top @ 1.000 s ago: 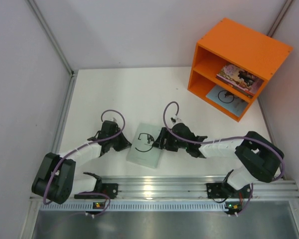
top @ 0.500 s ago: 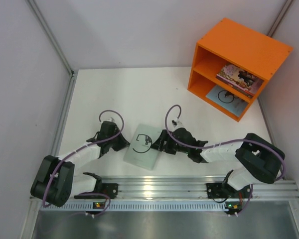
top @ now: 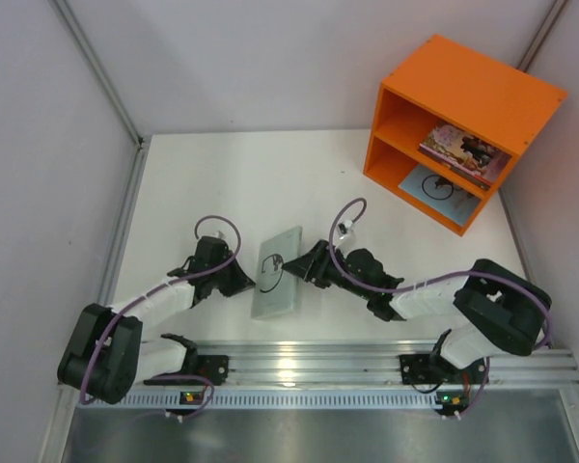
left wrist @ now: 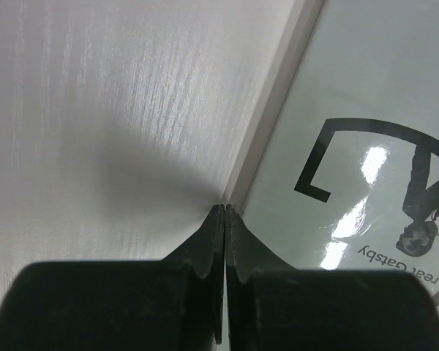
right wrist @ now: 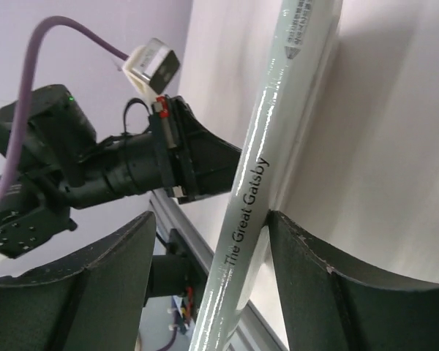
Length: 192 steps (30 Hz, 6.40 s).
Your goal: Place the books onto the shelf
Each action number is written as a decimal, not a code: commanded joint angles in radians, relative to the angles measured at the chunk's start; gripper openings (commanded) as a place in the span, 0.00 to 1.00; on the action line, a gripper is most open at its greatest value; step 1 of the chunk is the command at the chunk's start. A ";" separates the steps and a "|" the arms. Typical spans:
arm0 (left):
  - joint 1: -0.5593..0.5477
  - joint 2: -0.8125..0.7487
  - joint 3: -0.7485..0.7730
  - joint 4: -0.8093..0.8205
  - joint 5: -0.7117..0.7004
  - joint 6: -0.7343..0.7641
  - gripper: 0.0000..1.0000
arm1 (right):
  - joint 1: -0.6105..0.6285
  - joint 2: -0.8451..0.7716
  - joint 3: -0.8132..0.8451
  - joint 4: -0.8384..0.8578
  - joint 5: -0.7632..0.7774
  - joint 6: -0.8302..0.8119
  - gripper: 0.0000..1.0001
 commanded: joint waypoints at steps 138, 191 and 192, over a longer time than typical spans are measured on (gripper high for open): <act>0.003 -0.108 0.354 0.255 0.924 -0.165 0.00 | 0.645 0.198 0.000 0.629 1.176 -2.688 0.80; 0.044 0.008 0.510 -0.050 0.663 0.093 0.00 | 0.475 0.263 0.224 0.603 1.108 -2.823 0.26; 0.048 0.037 0.526 -0.078 0.686 0.113 0.00 | 0.475 0.257 0.214 0.604 1.108 -2.812 0.27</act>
